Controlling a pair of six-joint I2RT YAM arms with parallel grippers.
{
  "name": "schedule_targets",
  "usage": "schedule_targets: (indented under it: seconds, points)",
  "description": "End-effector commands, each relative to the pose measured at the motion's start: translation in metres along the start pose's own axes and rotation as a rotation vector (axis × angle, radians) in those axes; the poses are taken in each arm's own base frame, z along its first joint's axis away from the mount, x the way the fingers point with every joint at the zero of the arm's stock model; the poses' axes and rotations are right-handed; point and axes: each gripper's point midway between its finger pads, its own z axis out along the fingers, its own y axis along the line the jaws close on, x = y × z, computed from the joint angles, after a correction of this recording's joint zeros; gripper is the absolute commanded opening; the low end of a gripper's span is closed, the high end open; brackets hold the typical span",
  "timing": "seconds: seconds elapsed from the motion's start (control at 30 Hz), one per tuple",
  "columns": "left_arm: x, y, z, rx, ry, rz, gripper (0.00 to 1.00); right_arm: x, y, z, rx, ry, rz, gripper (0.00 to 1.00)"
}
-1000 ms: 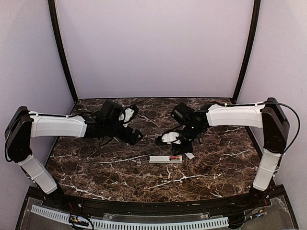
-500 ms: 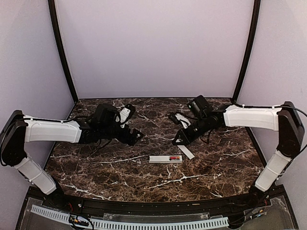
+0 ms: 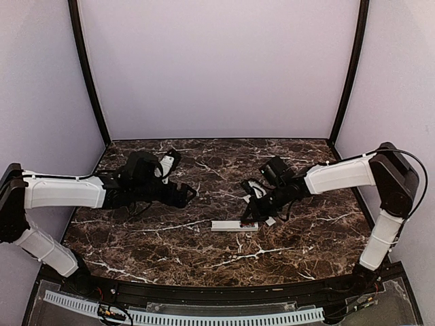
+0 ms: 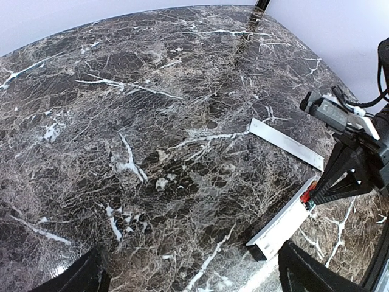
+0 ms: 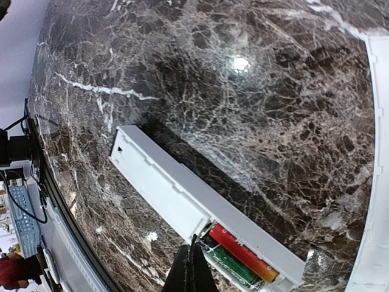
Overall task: Load the batteries into the remote control
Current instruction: Adjust the battery in the battery compartment.
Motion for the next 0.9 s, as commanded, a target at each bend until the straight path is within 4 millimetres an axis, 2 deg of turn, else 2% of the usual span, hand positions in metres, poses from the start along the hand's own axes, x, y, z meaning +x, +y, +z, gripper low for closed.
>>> schedule_targets:
  seconds: [0.0, 0.13, 0.23, 0.37, 0.5, 0.6, 0.67, 0.77, 0.87]
  points:
    - [0.003, 0.002, -0.013, -0.013, -0.008, -0.030, 0.96, 0.008, -0.017, 0.013, 0.048, 0.010, 0.052, 0.00]
    - [0.000, 0.000, -0.020, -0.003, -0.022, -0.036, 0.96, 0.012, -0.027, 0.016, 0.082, 0.016, 0.076, 0.00]
    - [-0.001, 0.001, -0.025, -0.007, -0.032, -0.039, 0.96, 0.010, -0.023, 0.011, 0.085, 0.010, 0.078, 0.00]
    - [-0.007, -0.003, -0.034, 0.012, -0.056, -0.053, 0.96, -0.010, 0.002, -0.010, 0.049, -0.049, 0.033, 0.00]
    - [-0.013, -0.007, -0.046, 0.035, -0.086, -0.076, 0.96, -0.035, 0.034, -0.043, 0.008, -0.138, -0.022, 0.00]
    - [-0.022, -0.012, -0.058, 0.057, -0.114, -0.092, 0.96, -0.050, 0.046, -0.068, 0.029, -0.211, -0.031, 0.00]
    - [-0.026, -0.012, -0.067, 0.050, -0.125, -0.103, 0.96, -0.055, 0.038, -0.079, 0.107, -0.240, 0.000, 0.00]
    - [-0.024, -0.008, -0.079, 0.024, -0.114, -0.111, 0.96, -0.056, 0.021, -0.090, 0.240, -0.237, 0.036, 0.10]
    - [-0.031, -0.004, -0.100, -0.006, -0.151, -0.100, 0.99, -0.060, 0.003, -0.096, 0.369, -0.226, 0.035, 0.22]
